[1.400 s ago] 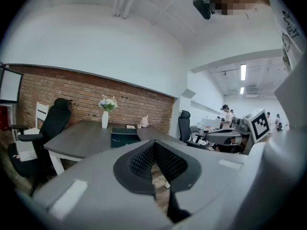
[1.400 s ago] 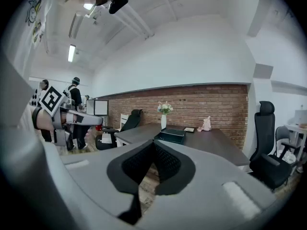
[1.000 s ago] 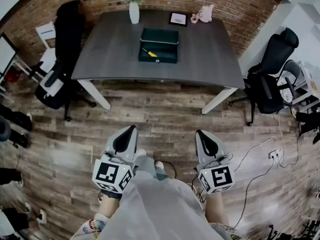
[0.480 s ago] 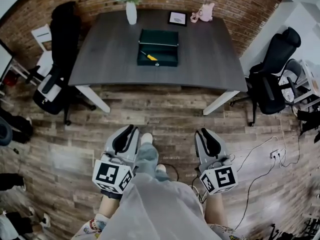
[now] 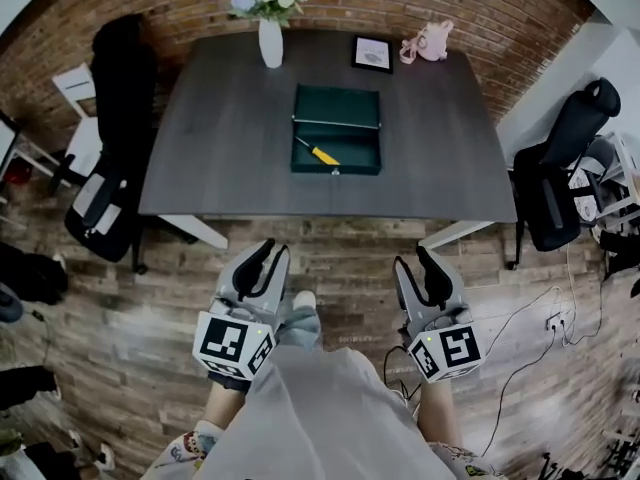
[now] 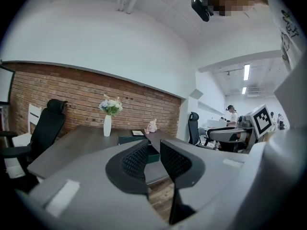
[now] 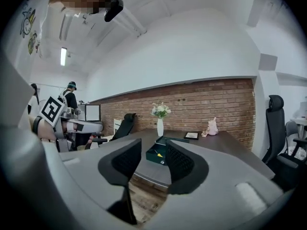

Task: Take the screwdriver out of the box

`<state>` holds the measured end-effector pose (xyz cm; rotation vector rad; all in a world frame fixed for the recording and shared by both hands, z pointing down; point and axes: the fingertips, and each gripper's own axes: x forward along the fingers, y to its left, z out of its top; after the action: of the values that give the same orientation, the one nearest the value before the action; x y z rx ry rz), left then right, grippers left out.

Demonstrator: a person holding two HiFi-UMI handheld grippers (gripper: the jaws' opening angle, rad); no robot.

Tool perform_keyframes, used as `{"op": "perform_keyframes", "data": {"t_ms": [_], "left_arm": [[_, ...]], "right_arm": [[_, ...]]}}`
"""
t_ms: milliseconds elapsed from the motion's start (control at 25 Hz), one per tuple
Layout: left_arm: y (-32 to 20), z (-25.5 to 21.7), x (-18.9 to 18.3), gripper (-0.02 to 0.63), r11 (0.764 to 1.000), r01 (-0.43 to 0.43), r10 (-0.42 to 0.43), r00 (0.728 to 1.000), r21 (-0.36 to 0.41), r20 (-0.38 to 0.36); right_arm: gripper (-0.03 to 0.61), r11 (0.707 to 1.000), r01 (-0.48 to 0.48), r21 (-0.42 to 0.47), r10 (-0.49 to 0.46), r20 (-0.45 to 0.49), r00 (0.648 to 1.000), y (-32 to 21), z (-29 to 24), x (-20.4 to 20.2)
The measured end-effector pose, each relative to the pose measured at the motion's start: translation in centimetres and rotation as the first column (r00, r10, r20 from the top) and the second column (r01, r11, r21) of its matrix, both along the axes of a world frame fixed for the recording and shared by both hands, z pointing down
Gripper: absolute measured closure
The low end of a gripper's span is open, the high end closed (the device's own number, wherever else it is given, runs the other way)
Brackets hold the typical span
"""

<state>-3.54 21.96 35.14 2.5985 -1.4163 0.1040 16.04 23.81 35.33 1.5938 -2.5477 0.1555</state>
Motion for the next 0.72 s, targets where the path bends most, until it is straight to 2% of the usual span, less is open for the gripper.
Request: {"op": "perform_keyframes", "data": {"t_ms": [160, 240, 360, 720], "left_arm": [[-4.4, -0.5, -1.6, 0.518, 1.000, -0.023, 0.023, 1.000, 0.005, -0.007], [-6.1, -0.4, -2.2, 0.512, 0.999, -0.037, 0.037, 0.999, -0.002, -0.009], [-8.2, 0.0, -2.8, 0.505, 0.998, -0.056, 0.055, 0.998, -0.019, -0.014], [-11.2, 1.6, -4.4, 0.477, 0.993, -0.089, 0.088, 0.996, -0.072, -0.018]], "right_arm": [[0.413, 1.000, 0.001, -0.016, -0.001, -0.005, 1.000, -4.4, -0.1, -1.8], [0.382, 0.999, 0.005, -0.032, -0.005, 0.002, 1.000, -5.9, 0.1, -2.5], [0.379, 0.999, -0.013, -0.047, 0.013, 0.007, 1.000, -7.7, 0.3, -3.1], [0.373, 0.995, -0.037, -0.092, 0.038, 0.009, 0.999, -10.8, 0.6, -4.8]]}}
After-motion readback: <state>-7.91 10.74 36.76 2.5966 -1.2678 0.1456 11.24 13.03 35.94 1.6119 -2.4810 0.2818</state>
